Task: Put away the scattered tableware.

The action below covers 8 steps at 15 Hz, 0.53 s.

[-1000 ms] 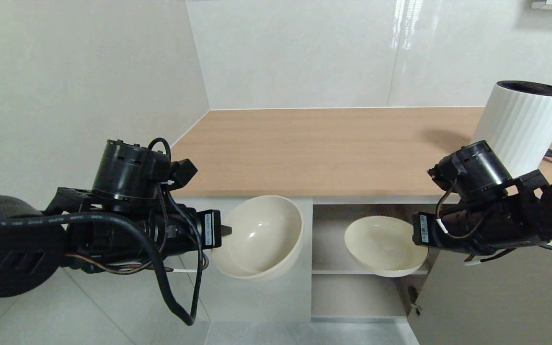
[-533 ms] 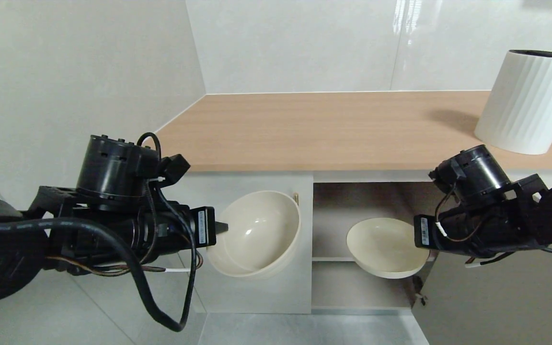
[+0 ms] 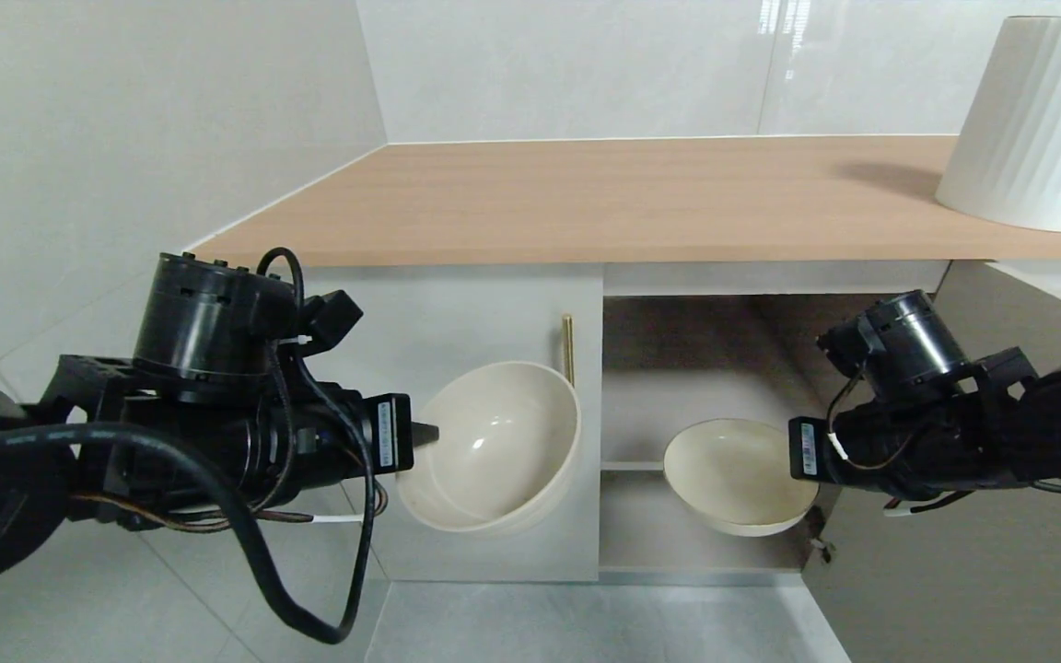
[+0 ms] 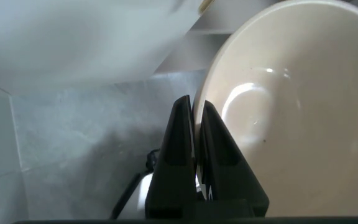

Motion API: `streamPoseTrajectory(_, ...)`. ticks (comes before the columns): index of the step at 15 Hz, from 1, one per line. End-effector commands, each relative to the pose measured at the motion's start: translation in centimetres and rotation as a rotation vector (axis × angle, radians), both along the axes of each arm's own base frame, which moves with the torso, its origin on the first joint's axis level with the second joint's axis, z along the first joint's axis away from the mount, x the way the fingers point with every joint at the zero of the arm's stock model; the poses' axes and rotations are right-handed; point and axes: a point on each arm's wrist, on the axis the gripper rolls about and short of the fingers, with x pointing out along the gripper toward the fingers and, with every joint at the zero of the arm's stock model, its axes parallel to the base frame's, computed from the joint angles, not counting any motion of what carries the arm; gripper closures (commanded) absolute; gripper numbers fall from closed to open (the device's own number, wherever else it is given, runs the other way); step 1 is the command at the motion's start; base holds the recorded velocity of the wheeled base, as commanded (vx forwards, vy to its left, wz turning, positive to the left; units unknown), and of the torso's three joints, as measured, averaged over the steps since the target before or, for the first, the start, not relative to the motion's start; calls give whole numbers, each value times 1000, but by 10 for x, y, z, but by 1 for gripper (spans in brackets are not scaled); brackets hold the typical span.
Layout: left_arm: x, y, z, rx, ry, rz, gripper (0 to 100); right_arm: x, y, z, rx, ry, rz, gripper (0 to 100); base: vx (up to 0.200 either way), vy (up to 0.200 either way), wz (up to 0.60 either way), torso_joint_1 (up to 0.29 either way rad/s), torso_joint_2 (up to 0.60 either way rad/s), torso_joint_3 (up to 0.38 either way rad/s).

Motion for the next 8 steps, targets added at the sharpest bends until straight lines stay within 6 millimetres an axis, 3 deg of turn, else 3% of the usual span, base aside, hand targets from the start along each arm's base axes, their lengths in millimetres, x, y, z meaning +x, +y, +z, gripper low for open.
streamPoseTrajectory(1,4,-2,-5,9,18,-1,100,4,2,-9,-11,19,2,100,0,0,0,-76,232,129)
streamPoseTrajectory(5,10,-5,-1,4,1,-4,100,17,9,-31,-41,49,20,100,0,0,0,-17,56,34)
streamPoseTrajectory(8,12,-6,0,3,-4,-4,100,40,20,-65,-72,39,1,100,0,0,0,0,0,0)
